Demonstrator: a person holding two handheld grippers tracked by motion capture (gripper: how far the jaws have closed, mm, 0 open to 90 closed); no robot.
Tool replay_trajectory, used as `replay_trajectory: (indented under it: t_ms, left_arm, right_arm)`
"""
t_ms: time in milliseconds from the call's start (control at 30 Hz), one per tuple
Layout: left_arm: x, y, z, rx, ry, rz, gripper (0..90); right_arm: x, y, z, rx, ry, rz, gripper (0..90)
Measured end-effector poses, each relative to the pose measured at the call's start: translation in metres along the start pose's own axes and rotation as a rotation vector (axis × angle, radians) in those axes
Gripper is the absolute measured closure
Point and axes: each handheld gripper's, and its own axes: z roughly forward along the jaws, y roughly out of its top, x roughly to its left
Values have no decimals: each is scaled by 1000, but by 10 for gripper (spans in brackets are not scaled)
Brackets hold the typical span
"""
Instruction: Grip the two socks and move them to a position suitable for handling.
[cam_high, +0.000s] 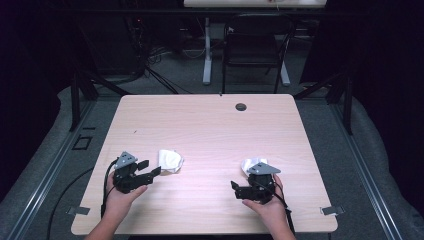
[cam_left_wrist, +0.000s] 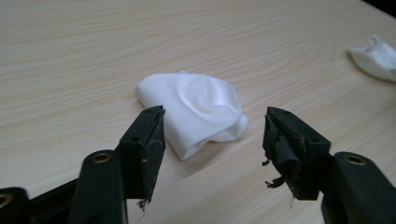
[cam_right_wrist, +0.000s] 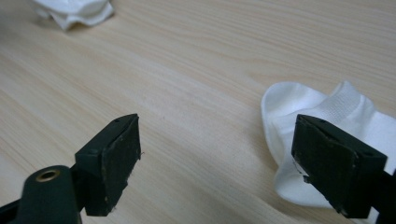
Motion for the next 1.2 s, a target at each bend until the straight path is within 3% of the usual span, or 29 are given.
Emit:
replay_trajectory:
  t_ms: [33,67,233,333,567,767,967,1033,1200]
  left_arm:
    - [0,-2,1,11,8,14,385]
    - [-1,-3,4,10,12,18,384]
    - [-6,-7,9,27,37,73,393]
    - [-9,-10,12,49,31,81,412]
    - [-11,-12,16,62,29,97,443]
    - [-9,-11,13,29,18,73,443]
    - [-3,-8,13,33,57,61,480]
    - [-1,-6,14,20,53,52,527]
    - [3,-1,19,13,68,24,671]
  right_arm:
    - [4,-2,2,4,-27,-49,185]
    - [5,-3,3,-10,-39,-60,213]
    - [3,-7,6,4,-46,-70,324]
    - [1,-10,7,13,-40,-71,420]
    - [-2,-17,10,41,-21,-58,516]
    - [-1,-16,9,29,-24,-38,540]
    - [-1,-14,5,26,-10,-25,613]
    - [-1,-14,4,16,1,0,641]
    - [-1,-12,2,13,6,8,703]
